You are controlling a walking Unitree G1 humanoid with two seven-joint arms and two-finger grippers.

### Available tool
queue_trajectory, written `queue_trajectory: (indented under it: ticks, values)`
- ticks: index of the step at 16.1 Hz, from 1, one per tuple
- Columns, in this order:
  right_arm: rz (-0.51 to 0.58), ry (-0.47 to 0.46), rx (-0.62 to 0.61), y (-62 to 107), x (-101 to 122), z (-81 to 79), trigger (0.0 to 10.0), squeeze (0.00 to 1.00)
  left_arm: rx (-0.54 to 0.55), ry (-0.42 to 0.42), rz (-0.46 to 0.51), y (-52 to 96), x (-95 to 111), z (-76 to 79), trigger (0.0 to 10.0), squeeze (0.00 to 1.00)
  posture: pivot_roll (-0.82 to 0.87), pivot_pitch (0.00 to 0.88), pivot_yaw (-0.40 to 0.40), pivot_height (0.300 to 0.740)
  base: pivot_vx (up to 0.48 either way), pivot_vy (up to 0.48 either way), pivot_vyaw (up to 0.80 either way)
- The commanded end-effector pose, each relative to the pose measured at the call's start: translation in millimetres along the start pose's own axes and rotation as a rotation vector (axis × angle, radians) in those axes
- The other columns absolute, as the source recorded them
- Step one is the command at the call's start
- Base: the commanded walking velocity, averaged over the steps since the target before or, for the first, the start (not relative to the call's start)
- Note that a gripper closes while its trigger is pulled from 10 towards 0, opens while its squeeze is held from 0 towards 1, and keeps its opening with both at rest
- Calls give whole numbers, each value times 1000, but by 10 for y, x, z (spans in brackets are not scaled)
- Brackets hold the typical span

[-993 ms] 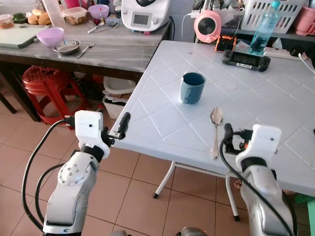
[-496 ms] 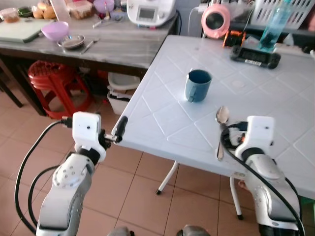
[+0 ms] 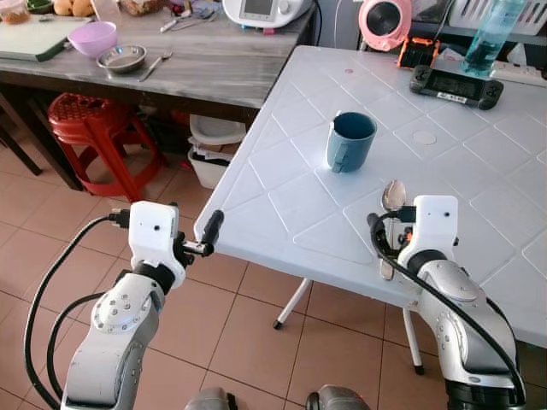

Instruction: Setting the table

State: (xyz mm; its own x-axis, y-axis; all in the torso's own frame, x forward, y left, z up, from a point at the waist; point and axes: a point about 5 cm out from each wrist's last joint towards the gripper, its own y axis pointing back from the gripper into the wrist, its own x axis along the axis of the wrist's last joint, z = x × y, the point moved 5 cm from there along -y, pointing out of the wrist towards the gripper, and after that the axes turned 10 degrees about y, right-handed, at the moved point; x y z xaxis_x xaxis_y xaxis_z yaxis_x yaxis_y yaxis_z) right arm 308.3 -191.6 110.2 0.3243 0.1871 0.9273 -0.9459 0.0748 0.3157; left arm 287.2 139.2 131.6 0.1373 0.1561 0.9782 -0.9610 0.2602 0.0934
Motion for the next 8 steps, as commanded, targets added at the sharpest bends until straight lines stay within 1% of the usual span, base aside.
queue_trajectory:
  ticks: [1,4,6,7,8]
  values:
    - [-43,-22,5,-10,-91,-6,10000,0,-4,-21,12,6,60,4,10000,0,-1,81,47,740,0,0,0]
    - [-55,-25,28,-33,-118,-31,10000,0,-5,-21,11,3,57,16,10000,0,1,78,41,740,0,0,0]
    - [-66,-39,60,-101,-109,-34,10000,0,-2,-23,11,0,56,18,10000,0,1,76,37,740,0,0,0]
    - [-66,-45,61,-113,-105,-27,5922,0,-1,-24,11,0,57,18,10000,0,3,74,36,740,0,0,0]
    - [-73,-56,58,-123,-115,-16,0,0,-1,-25,11,-2,57,19,10000,0,5,74,36,740,0,0,0]
